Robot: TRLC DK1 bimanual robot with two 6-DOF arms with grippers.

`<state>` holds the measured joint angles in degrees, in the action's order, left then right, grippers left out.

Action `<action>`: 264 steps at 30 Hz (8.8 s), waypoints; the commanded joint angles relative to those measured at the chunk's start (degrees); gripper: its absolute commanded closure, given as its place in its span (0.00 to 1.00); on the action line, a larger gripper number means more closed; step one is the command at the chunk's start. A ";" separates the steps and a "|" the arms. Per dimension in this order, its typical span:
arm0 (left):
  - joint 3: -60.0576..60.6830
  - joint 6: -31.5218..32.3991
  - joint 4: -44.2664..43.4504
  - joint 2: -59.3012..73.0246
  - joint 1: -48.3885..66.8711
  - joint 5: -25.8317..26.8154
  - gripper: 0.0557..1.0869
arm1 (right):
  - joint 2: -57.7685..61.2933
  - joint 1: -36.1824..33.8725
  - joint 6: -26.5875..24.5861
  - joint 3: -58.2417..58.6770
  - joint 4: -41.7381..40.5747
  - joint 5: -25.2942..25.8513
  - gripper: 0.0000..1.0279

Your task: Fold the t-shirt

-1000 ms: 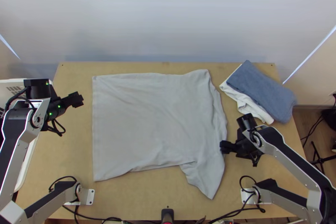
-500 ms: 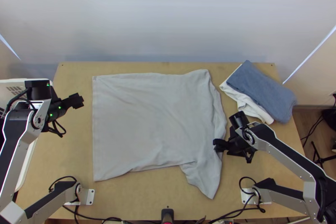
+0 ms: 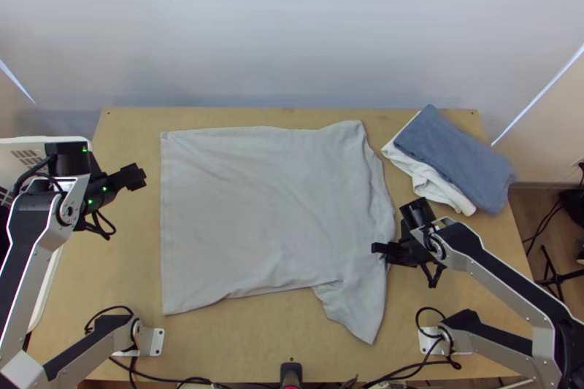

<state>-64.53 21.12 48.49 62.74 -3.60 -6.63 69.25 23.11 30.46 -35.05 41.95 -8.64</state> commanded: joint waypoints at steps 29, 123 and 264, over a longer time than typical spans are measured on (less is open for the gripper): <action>31.31 -44.68 19.98 -6.05 30.05 2.24 0.10 | 1.59 -0.61 -0.31 0.42 -1.52 5.48 0.97; -22.57 2.43 -13.16 15.39 0.34 10.94 0.97 | 12.75 -11.60 -11.47 -61.46 -17.26 3.20 0.97; -8.07 -11.63 -17.20 43.34 -6.25 14.28 0.96 | 43.07 -4.66 1.97 -52.32 8.85 10.58 0.97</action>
<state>-75.85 11.38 31.99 106.91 -10.35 7.51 113.08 17.41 32.38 -88.95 50.68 0.86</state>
